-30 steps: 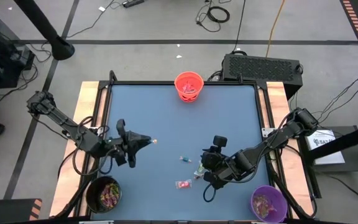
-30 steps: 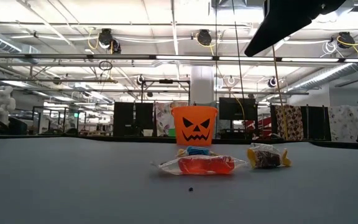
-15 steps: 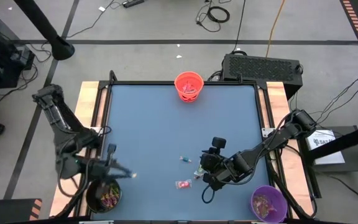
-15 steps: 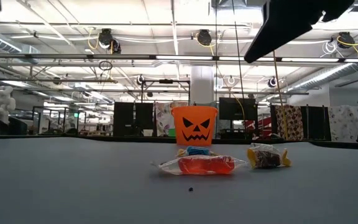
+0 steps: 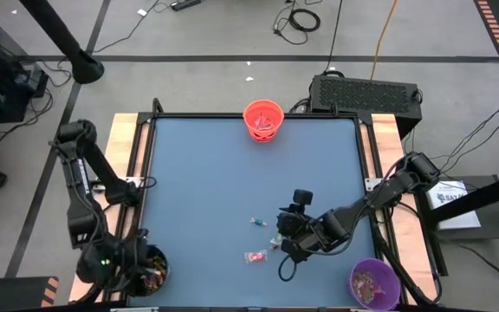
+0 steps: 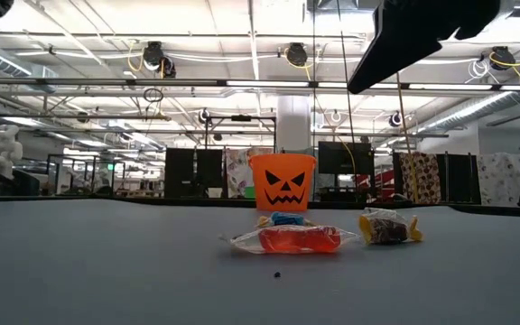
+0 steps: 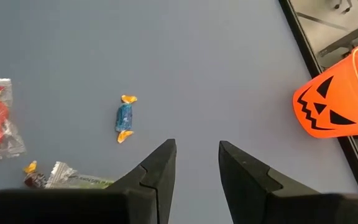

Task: Sort candy by brand, put in halloween buckets
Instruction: Put the blue candy into the black bucket, then put the small green gummy into the purple bucket

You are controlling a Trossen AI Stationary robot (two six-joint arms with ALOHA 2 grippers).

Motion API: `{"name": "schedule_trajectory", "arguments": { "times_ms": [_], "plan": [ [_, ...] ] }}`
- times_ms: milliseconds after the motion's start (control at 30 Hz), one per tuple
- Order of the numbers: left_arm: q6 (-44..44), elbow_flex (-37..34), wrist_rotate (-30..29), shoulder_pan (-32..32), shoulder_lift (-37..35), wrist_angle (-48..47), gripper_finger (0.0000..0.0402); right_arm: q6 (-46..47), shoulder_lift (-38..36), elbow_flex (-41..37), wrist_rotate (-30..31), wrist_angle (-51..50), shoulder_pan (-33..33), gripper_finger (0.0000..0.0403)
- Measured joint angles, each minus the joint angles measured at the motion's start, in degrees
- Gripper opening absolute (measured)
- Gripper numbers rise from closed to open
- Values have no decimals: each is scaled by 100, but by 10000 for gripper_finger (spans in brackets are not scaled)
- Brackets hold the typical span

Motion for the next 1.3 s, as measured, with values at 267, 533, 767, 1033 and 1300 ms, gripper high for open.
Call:
{"name": "schedule_trajectory", "arguments": {
  "times_ms": [267,533,767,1033,1300],
  "plan": [
    [-1548,0,497,23,258,-281,138,-41,-2,0,-11,23,3,114],
    [-698,0,546,165,223,-364,214,-97,-2,0,-32,39,1,114],
    [197,308,656,622,-227,-447,216,-1135,-4,1,-1157,107,-68,114],
    [3621,1091,-519,1514,-623,-407,216,-1248,-7,-295,-3397,684,-488,106],
    [5928,1333,-2262,2296,-632,-113,216,-916,-3,-1074,-3102,985,-411,173]
  ]
}}
